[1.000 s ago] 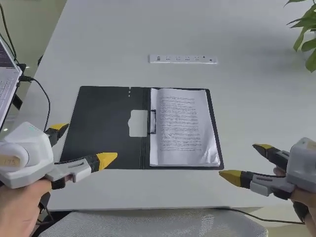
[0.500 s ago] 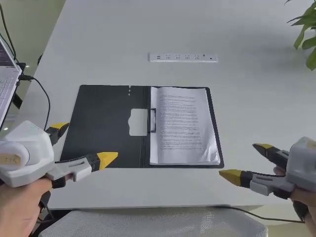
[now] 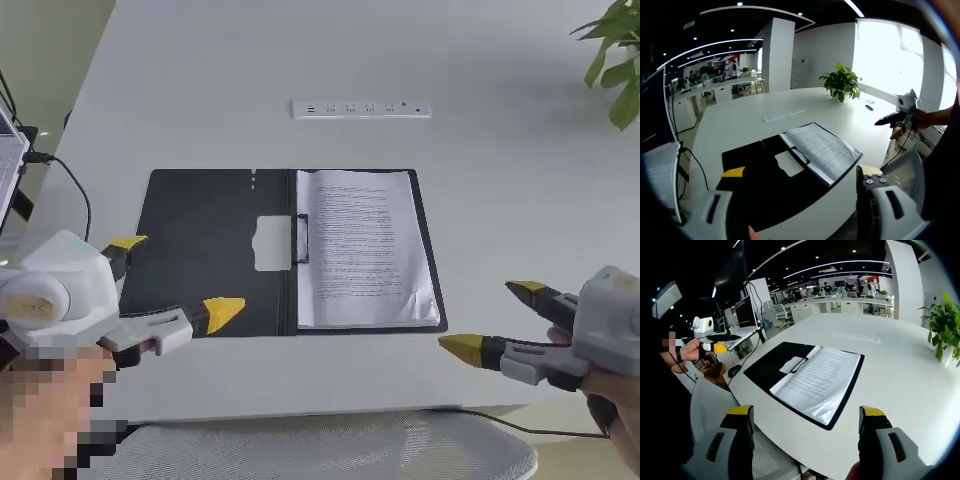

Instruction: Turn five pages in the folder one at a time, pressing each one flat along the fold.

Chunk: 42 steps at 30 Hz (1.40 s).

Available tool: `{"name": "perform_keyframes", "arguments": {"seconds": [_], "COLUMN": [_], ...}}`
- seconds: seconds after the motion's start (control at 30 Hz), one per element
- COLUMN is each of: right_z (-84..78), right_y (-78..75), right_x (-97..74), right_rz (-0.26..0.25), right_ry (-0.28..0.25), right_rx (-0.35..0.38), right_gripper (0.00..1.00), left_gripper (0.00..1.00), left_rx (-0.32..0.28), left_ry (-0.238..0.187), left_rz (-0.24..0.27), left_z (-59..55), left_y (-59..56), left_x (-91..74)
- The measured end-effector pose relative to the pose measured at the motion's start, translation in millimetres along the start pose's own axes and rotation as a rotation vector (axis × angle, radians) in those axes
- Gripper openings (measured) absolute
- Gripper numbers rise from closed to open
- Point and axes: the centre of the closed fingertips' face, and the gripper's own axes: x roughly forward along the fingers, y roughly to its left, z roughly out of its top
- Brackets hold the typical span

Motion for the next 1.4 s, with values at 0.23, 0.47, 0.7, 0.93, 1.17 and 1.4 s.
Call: {"name": "perform_keyframes", "arguments": {"seconds": [0.23,0.47,0.7,0.93,1.17,1.4], "right_z": [-0.2,-1.2,-1.7,-2.1,-1.2,-4.6], "right_y": [-1.8,-3.5,-6.9,-11.1,-13.9,-17.2], "right_x": [-3.0,-6.3,-8.1,-8.7,-7.6,-6.4], "right_rz": [-0.008,-0.016,-0.025,-0.030,-0.033,-0.034], "right_ry": [-0.001,-0.002,-0.007,-0.010,-0.014,-0.012], "right_rx": [0.005,0.014,0.024,0.032,0.038,0.044], "right_gripper": [0.86,0.86,0.86,0.85,0.85,0.85], "left_gripper": [0.88,0.88,0.87,0.87,0.86,0.86], "left_rx": [0.021,0.048,0.082,0.110,0.124,0.123], "left_ry": [0.001,0.002,0.009,0.009,0.006,0.030], "left_rz": [-0.040,-0.090,-0.155,-0.223,-0.284,-0.341], "left_z": [7.7,17.7,26.5,36.7,43.4,33.1], "left_y": [-9.9,-24.0,-43.6,-65.6,-88.5,-116.0], "left_x": [16.2,37.0,63.1,91.6,117.3,144.0]}}
